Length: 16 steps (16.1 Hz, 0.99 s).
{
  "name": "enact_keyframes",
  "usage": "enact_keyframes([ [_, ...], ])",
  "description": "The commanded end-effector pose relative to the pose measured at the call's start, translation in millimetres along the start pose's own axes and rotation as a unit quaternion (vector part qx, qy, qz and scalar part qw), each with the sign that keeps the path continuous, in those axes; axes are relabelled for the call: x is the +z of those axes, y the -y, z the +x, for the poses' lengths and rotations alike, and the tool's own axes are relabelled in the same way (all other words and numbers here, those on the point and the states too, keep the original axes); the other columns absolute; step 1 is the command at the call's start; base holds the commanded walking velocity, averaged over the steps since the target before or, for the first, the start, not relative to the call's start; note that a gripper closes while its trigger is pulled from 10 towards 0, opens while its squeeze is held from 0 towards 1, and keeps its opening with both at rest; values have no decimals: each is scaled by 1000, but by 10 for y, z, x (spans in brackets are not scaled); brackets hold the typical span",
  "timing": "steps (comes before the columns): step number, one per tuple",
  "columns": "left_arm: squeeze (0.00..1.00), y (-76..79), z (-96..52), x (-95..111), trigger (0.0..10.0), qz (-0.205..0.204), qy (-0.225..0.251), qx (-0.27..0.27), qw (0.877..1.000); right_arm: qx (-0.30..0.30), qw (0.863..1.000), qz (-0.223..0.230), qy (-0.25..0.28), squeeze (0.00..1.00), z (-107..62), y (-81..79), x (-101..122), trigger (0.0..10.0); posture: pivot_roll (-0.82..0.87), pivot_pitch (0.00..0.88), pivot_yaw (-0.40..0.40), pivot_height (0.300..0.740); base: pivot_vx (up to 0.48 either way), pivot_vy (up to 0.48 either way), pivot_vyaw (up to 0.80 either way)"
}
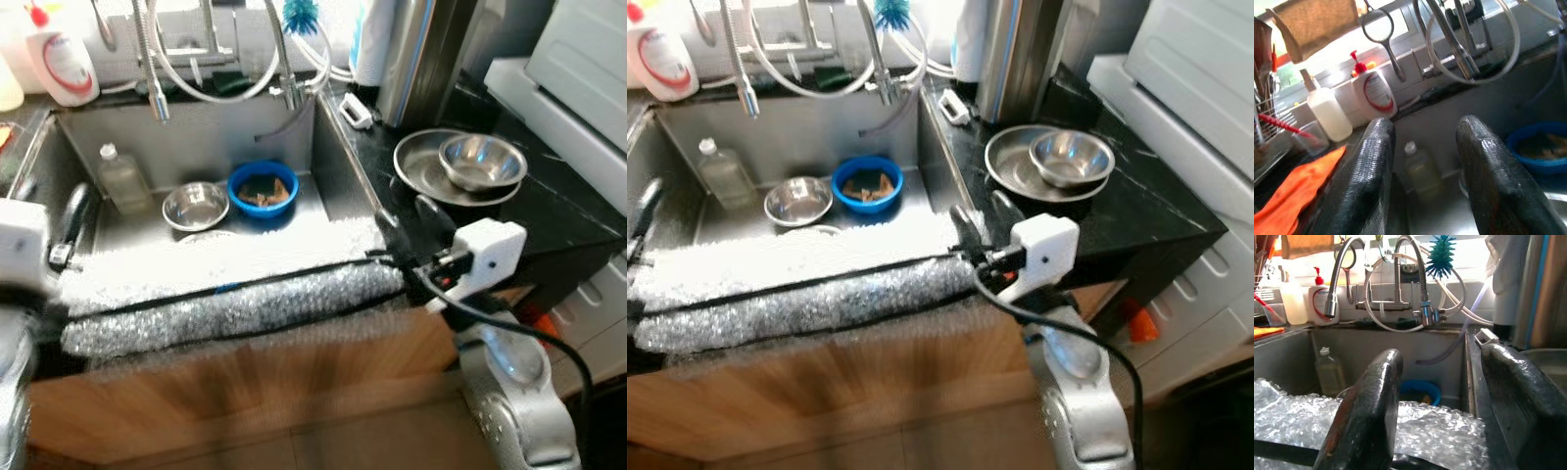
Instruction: Kitchen organization
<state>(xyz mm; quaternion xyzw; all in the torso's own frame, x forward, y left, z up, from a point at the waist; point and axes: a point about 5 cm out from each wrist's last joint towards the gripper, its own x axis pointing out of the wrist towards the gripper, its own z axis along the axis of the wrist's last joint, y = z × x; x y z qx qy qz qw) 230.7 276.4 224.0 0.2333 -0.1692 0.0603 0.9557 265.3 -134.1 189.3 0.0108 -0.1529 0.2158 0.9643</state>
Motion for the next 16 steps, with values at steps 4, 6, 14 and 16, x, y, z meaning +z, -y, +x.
enact_keyframes([
  [4, 0, -3, -264, -84, 10000, 15, -44, 13, 999, -6, 1000, -1, -4, 0, -19, 65, 4, 10000, 75, 122, -37, 740, 0, 0, 0],
  [6, 0, 68, -240, -114, 10000, 2, -49, 16, 999, 1, 1000, -9, -5, 0, 24, 71, 16, 10000, 64, 118, -40, 740, 0, 0, 0],
  [14, 0, 316, -53, -105, 10000, -37, -37, 0, 999, -94, 987, -108, -78, 1000, 517, 783, 409, 10000, 23, 94, -35, 740, 0, 0, 0],
  [16, 0, 339, -30, -112, 10000, -42, -37, -3, 998, -138, 974, -131, -121, 988, 614, 1007, 416, 10000, 17, 85, -32, 740, 0, 0, 0],
])
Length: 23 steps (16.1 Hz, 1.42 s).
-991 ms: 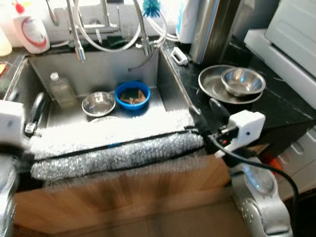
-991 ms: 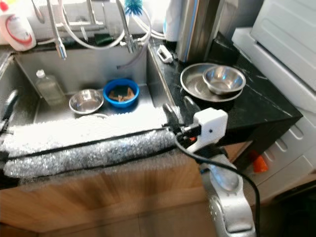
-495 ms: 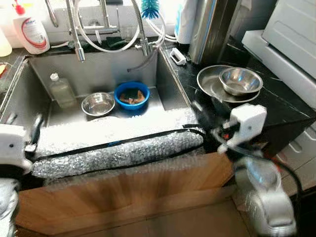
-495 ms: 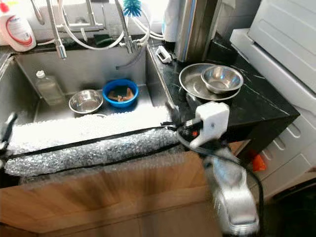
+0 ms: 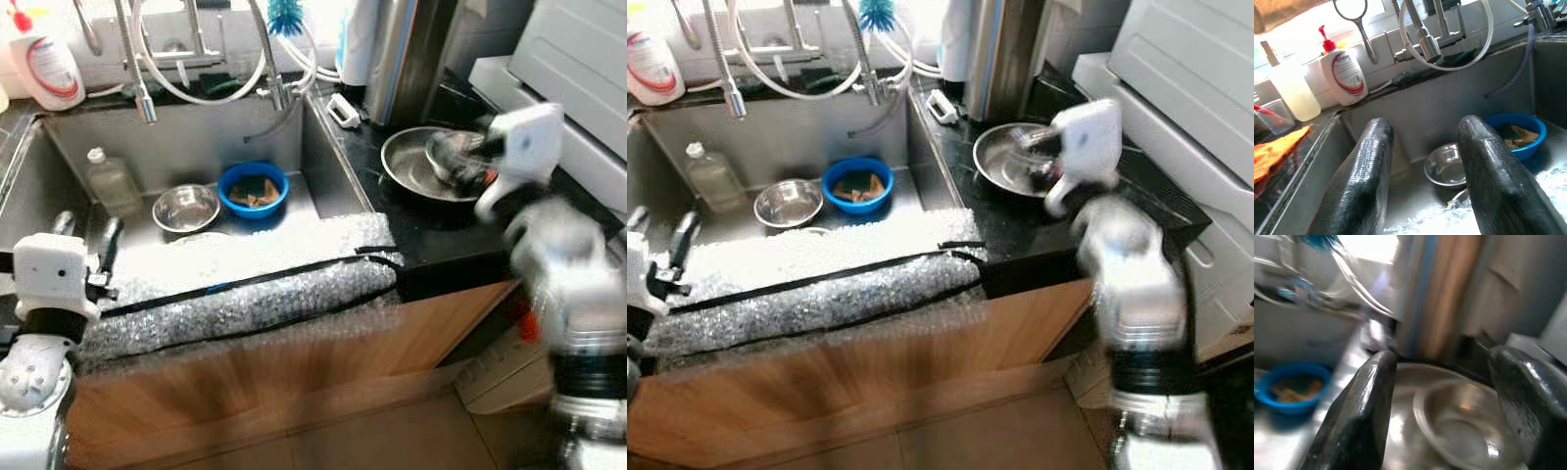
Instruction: Kitchen organization
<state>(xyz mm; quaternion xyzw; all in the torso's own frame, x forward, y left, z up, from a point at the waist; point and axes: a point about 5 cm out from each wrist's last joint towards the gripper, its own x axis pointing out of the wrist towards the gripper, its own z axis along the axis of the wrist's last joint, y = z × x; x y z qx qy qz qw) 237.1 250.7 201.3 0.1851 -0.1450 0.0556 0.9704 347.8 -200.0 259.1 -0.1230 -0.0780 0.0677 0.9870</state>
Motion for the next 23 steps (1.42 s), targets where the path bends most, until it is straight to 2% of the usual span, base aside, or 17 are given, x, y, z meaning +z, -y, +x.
enact_keyframes([
  [1, 0, 17, 10, -27, 10000, 3, -9, -1, 1000, -29, 998, 7, -47, 122, 47, 106, -121, 10000, 16, 77, -30, 740, 0, 0, 0],
  [2, 0, 29, 13, -22, 10000, 2, -8, -2, 1000, -41, 997, 19, -65, 0, 80, 158, -161, 10000, 19, 75, -30, 740, 0, 0, 0],
  [4, 0, 51, 30, -17, 10000, -1, -6, -9, 1000, -48, 992, 38, -111, 0, 193, 215, -269, 10000, 15, 67, -27, 740, 0, 0, 0],
  [6, 0, 70, 41, -13, 10000, -4, -4, -13, 1000, -44, 989, 42, -134, 0, 275, 210, -313, 10000, 19, 61, -24, 740, 0, 0, 0],
  [11, 0, 79, 79, 16, 10000, -8, 4, -13, 1000, -15, 990, 54, -131, 0, 431, 178, -259, 10000, 20, 52, -21, 740, 0, 0, 0],
  [14, 0, 87, 103, 28, 10000, -11, 6, -14, 1000, 8, 990, 43, -135, 0, 487, 160, -250, 10000, 20, 64, -21, 740, 0, 0, 0],
  [16, 0, 107, 111, 18, 10000, -13, 4, -16, 1000, 27, 988, 0, -151, 0, 510, 115, -297, 10000, 18, 72, -21, 740, 0, 0, 0],
  [20, 0, 116, 126, 13, 10000, -16, 3, -17, 1000, 28, 986, -24, -160, 0, 544, 120, -336, 10000, 21, 78, -21, 740, 0, 0, 0],
  [22, 0, 118, 124, 14, 10000, -15, 3, -17, 1000, 32, 984, -53, -166, 0, 550, 108, -355, 10000, 22, 80, -21, 740, 0, 0, 0],
  [23, 0, 114, 121, 14, 10000, -16, 3, -16, 1000, 32, 984, -49, -166, 0, 554, 100, -357, 10000, 22, 80, -21, 740, 0, 0, 0],
])
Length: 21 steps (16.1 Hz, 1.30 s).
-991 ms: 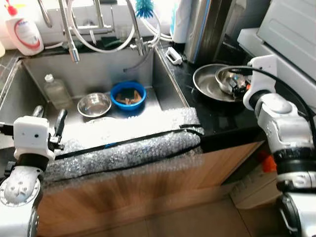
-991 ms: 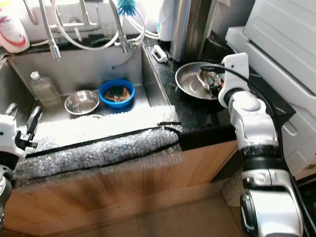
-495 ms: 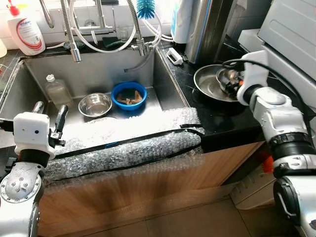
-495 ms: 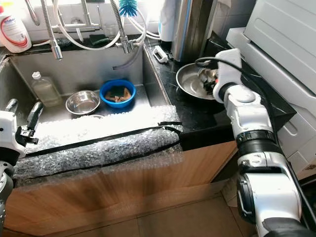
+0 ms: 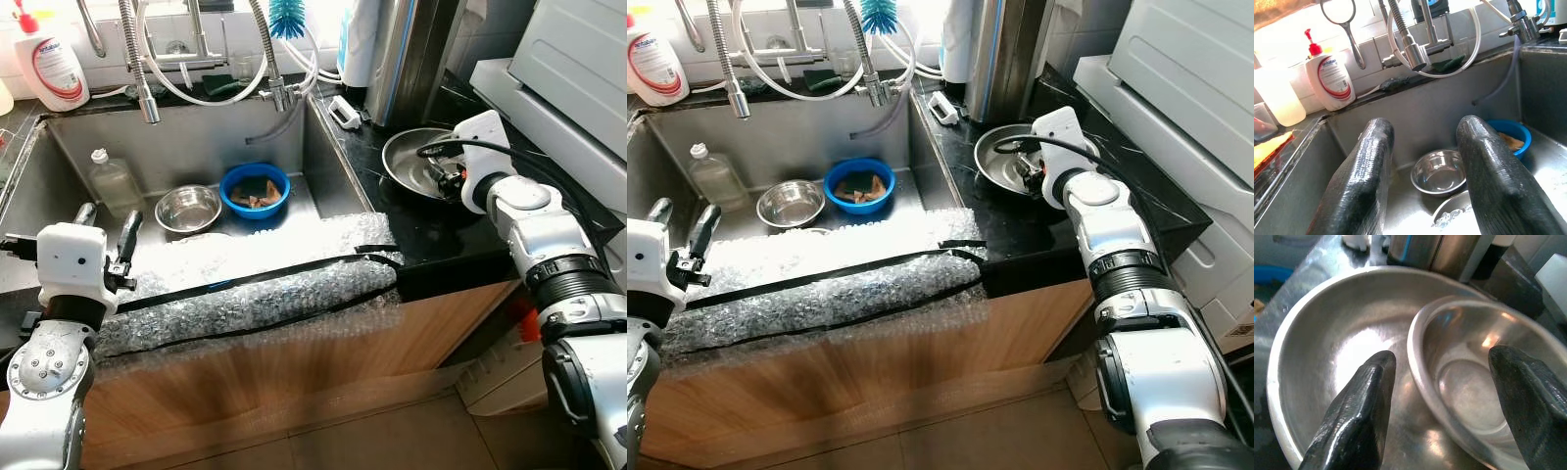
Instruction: Kitchen organization
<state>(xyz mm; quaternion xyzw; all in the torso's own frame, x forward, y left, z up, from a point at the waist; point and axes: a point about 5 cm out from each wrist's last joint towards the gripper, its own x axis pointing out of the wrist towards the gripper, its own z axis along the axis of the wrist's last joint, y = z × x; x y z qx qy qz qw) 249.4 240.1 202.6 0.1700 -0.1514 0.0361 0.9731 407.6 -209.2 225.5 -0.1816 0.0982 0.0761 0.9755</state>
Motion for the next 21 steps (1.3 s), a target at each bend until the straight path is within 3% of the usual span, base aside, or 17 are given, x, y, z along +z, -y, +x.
enact_keyframes([
  [1, 0, -6, 3, -7, 10000, 3, -6, 1, 1000, -12, 1000, -20, 6, 0, 5, 46, 90, 10000, 24, 82, -21, 740, 0, 0, 0],
  [7, 0, -20, 1, -13, 10000, 4, -9, 0, 1000, -36, 999, -41, 5, 0, 14, 112, 114, 10000, 22, 90, -20, 740, 0, 0, 0],
  [8, 0, -24, -2, -15, 10000, 4, -10, 0, 1000, -37, 999, -39, 5, 0, 15, 114, 111, 3216, 24, 93, -19, 740, 0, 0, 0],
  [9, 0, -24, -1, -17, 10000, 4, -11, 0, 1000, -36, 999, -39, 4, 0, 17, 110, 108, 0, 25, 92, -19, 740, 0, 0, 0],
  [10, 0, -19, 1, -22, 10000, 3, -13, -2, 1000, -36, 999, -40, 3, 0, 21, 105, 99, 0, 25, 93, -18, 740, 0, 0, 0],
  [11, 0, -13, 2, -25, 10000, 2, -14, -4, 1000, -35, 999, -41, 1, 0, 26, 97, 86, 3765, 26, 93, -17, 740, 0, 0, 0],
  [12, 0, -10, 4, -25, 10000, 1, -14, -5, 1000, -33, 998, -45, 0, 0, 31, 87, 73, 9412, 25, 93, -17, 740, 0, 0, 0],
  [13, 0, -8, 6, -24, 10000, 1, -14, -6, 1000, -30, 998, -48, -2, 0, 34, 76, 60, 10000, 26, 93, -16, 740, 0, 0, 0],
  [21, 0, -22, 23, -31, 10000, 3, -18, -9, 1000, -27, 998, -50, -7, 0, 53, 27, 38, 10000, 32, 100, -8, 740, 0, 0, 0],
])
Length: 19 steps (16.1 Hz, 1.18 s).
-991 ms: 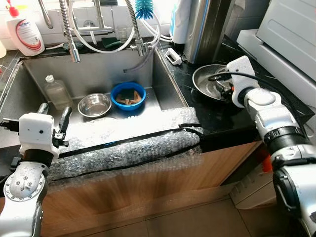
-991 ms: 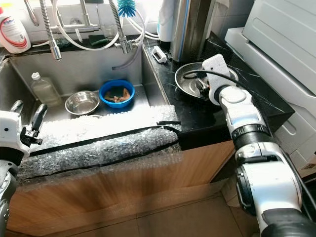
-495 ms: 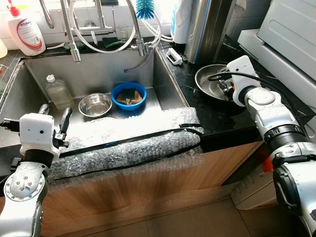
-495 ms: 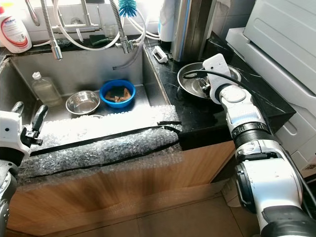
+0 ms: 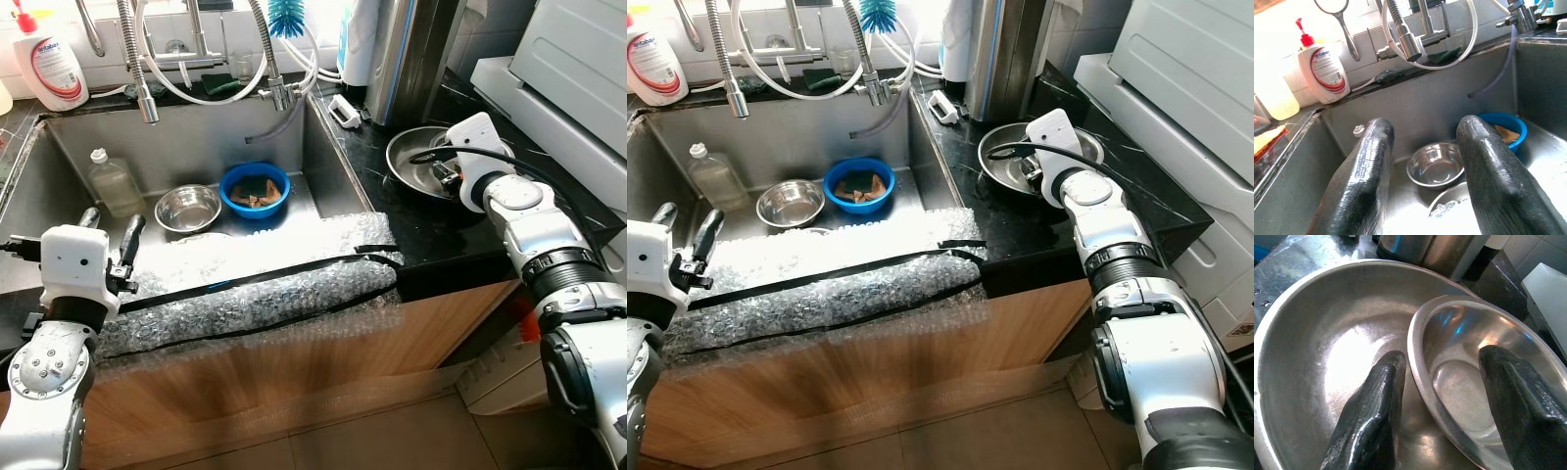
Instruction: Kitchen organization
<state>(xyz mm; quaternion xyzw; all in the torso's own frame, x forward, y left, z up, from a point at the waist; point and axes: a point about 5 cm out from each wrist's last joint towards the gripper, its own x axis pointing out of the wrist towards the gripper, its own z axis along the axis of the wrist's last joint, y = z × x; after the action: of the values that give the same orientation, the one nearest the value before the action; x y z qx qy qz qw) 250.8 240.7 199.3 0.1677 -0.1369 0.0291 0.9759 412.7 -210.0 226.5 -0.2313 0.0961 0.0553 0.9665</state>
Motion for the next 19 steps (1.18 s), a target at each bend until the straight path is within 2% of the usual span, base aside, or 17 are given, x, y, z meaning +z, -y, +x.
enact_keyframes([
  [1, 0, -28, 24, 5, 10000, 7, -5, 0, 1000, -3, 1000, -1, 0, 0, 6, 13, 25, 1294, 31, 100, -8, 740, 0, 0, 0],
  [2, 0, -25, 29, 5, 10000, 7, -5, -1, 1000, -3, 1000, 0, 0, 0, 5, 17, 28, 0, 32, 100, -7, 740, 0, 0, 0],
  [12, 0, -59, 50, -1, 10000, 11, -7, -1, 1000, -1, 1000, -3, 5, 0, 12, -13, 44, 0, 40, 90, 2, 740, 0, 0, 0],
  [18, 0, -68, 63, 7, 10000, -5, -3, 11, 1000, -38, 996, 13, 76, 0, -22, 57, 250, 0, 42, 88, 0, 740, 0, 0, 0],
  [19, 0, -74, 61, 12, 10000, -17, -2, 19, 1000, -59, 992, 23, 106, 0, -44, 96, 331, 3373, 42, 88, 0, 740, 0, 0, 0],
])
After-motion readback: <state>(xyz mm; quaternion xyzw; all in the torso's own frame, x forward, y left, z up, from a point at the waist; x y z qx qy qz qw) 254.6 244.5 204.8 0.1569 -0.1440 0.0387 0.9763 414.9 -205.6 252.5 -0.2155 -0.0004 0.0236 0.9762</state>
